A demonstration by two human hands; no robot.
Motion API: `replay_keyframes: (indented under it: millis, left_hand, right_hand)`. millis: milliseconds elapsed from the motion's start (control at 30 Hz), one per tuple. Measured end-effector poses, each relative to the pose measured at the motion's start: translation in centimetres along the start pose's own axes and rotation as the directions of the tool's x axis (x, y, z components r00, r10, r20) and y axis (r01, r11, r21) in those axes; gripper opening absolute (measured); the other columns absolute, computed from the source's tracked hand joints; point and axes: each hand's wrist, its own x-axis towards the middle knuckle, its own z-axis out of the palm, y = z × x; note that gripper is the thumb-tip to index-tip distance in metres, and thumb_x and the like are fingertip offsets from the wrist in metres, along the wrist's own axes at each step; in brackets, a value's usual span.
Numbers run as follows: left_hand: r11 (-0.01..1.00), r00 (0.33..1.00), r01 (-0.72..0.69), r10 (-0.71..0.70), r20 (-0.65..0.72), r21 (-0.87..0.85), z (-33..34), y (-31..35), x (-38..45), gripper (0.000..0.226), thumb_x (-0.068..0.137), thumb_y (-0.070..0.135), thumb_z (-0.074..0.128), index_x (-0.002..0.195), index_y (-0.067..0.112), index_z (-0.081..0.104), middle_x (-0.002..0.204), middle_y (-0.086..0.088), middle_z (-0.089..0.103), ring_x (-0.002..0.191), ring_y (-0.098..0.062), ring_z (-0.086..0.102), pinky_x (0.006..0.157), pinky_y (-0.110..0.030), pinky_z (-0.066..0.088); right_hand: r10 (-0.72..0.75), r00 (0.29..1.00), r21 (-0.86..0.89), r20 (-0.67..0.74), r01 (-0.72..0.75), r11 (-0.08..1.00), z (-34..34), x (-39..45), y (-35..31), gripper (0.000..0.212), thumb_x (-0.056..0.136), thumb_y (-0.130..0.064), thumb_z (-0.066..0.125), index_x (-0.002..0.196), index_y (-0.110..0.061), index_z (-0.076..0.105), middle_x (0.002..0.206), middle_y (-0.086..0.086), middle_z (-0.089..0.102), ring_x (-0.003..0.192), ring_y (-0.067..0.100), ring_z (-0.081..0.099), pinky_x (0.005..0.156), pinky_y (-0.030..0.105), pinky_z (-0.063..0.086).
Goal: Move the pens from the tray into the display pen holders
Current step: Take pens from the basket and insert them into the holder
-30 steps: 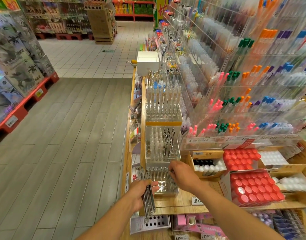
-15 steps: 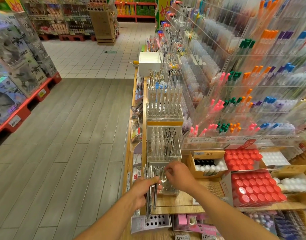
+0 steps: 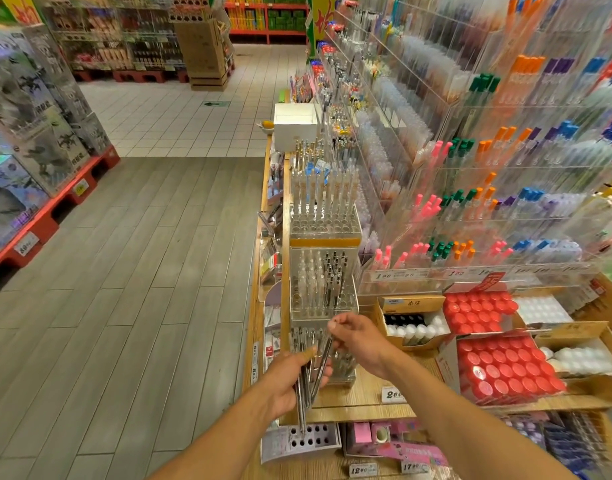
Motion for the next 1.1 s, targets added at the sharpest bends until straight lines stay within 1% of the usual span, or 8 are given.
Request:
replay_keyframes:
  millis: [67,167,267,433,567,900,1000,1100]
  left_hand:
    - [1.000,0.999,0.007,-0.009,-0.053,-0.025,-0.3,-0.1,0.1,0.025,0.099,0.011,0.055,0.117,-0.006,0.057,0.088,-0.024,0.074,0.070,-0.029,0.073,0.057,-0.037,0.061]
    - [1.000,0.986,-0.007,0.009,-0.167,0.009,-0.9,-0.2,0.6,0.019,0.103,0.009,0.047,0.117,-0.001,0.056,0.094,-0.019,0.076,0.089,-0.030,0.073,0.069,-0.040,0.060]
    - [0.999,0.976,-0.006,0.015,-0.216,0.040,-1.4,-0.5,0.7,0.018,0.104,0.010,0.046,0.117,0.003,0.055,0.094,-0.015,0.077,0.092,-0.028,0.073,0.077,-0.039,0.058]
    - [0.997,0.977,0.011,0.004,-0.212,0.073,-1.3,-0.8,0.4,0.018,0.104,0.011,0.047,0.117,0.006,0.057,0.096,-0.011,0.077,0.090,-0.025,0.073,0.061,-0.032,0.049]
    - [0.998,0.977,0.021,-0.010,-0.212,0.051,-1.4,-0.7,0.5,0.018,0.102,0.010,0.051,0.116,0.002,0.058,0.097,-0.015,0.077,0.071,-0.024,0.074,0.054,-0.032,0.055]
    - [0.997,0.978,0.022,-0.006,-0.207,0.078,-1.8,-0.4,1.0,0.026,0.098,0.010,0.057,0.121,-0.004,0.057,0.108,-0.025,0.069,0.072,-0.025,0.071,0.059,-0.034,0.061]
    - [0.997,0.979,0.016,0.000,-0.203,0.077,-1.8,-0.4,1.1,0.026,0.098,0.009,0.057,0.121,-0.004,0.058,0.106,-0.023,0.070,0.075,-0.025,0.072,0.062,-0.034,0.061]
    - [0.998,0.980,0.005,0.008,-0.197,0.068,-1.7,-0.3,1.1,0.024,0.097,0.007,0.058,0.118,-0.004,0.059,0.099,-0.020,0.073,0.075,-0.024,0.073,0.064,-0.035,0.061]
  right_hand:
    - [-0.104,0.988,-0.074,-0.110,0.096,0.993,-0.6,-0.2,-0.9,0.017,0.093,-0.019,0.060,0.102,-0.005,0.055,0.082,0.006,0.062,0.066,0.011,0.061,0.065,0.025,0.053]
    - [-0.331,0.921,-0.309,-0.203,0.261,0.915,-1.4,-0.5,-1.6,0.010,0.096,-0.020,0.059,0.093,-0.013,0.052,0.080,0.005,0.062,0.064,0.011,0.062,0.061,0.027,0.054]
    - [-0.442,0.888,-0.564,-0.125,0.303,0.768,-1.9,-0.4,-1.2,0.015,0.097,-0.026,0.056,0.088,-0.024,0.045,0.075,0.001,0.062,0.068,0.021,0.062,0.061,0.036,0.051]
    - [-0.394,0.918,-0.833,0.052,0.257,0.489,-1.9,0.5,1.5,0.021,0.099,-0.033,0.050,0.084,-0.034,0.035,0.073,-0.008,0.052,0.062,0.006,0.048,0.056,0.029,0.044]
    - [-0.380,0.921,-0.893,0.085,0.240,0.380,-1.6,0.9,2.5,0.030,0.099,-0.036,0.048,0.077,-0.043,0.028,0.072,-0.011,0.051,0.063,0.004,0.050,0.054,0.024,0.043]
    - [-0.370,0.926,-0.919,0.071,0.205,0.336,-1.1,1.4,1.5,0.023,0.097,-0.032,0.055,0.081,-0.028,0.039,0.075,-0.011,0.052,0.066,0.008,0.050,0.053,0.022,0.037]
    - [-0.395,0.913,-0.945,0.105,0.215,0.245,-1.4,0.9,1.9,0.017,0.095,-0.028,0.058,0.083,-0.023,0.047,0.081,-0.010,0.051,0.074,0.012,0.049,0.059,0.022,0.036]
    - [-0.461,0.880,-0.976,0.109,0.184,0.120,-1.5,0.6,2.4,0.014,0.091,-0.032,0.062,0.089,-0.018,0.061,0.090,-0.005,0.057,0.084,0.015,0.046,0.075,0.031,0.043]
